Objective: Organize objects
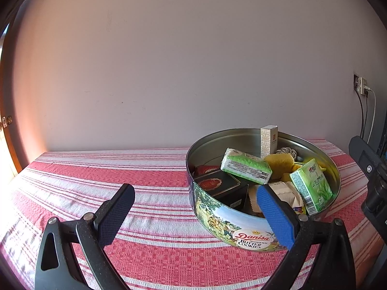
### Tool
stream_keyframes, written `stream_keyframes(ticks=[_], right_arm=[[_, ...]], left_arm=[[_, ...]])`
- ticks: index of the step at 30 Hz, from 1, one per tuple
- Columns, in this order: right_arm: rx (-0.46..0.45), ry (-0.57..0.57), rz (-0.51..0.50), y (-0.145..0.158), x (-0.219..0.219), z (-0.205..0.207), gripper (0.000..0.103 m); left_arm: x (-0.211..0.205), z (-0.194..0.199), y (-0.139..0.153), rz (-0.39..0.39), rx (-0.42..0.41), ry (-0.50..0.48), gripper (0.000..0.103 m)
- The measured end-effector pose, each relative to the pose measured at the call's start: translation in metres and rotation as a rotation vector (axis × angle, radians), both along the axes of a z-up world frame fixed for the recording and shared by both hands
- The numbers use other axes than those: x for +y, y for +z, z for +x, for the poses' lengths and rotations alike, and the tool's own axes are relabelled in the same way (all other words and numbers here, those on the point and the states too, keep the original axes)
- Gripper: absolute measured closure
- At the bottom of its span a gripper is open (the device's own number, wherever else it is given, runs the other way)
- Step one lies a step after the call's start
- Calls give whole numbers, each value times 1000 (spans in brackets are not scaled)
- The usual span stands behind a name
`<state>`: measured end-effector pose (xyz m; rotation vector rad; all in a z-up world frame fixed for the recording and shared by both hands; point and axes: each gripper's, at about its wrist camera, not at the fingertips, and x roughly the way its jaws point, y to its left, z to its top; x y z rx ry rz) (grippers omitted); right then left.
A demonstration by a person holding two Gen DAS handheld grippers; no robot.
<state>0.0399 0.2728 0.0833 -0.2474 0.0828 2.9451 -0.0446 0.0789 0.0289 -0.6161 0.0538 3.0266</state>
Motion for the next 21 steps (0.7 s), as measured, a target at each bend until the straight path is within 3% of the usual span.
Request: stream_keyframes(ticks=[21], right_arm=[[104, 8, 70, 7, -14, 29, 0]], left_arm=[[0, 15, 2, -24, 49, 8, 1]])
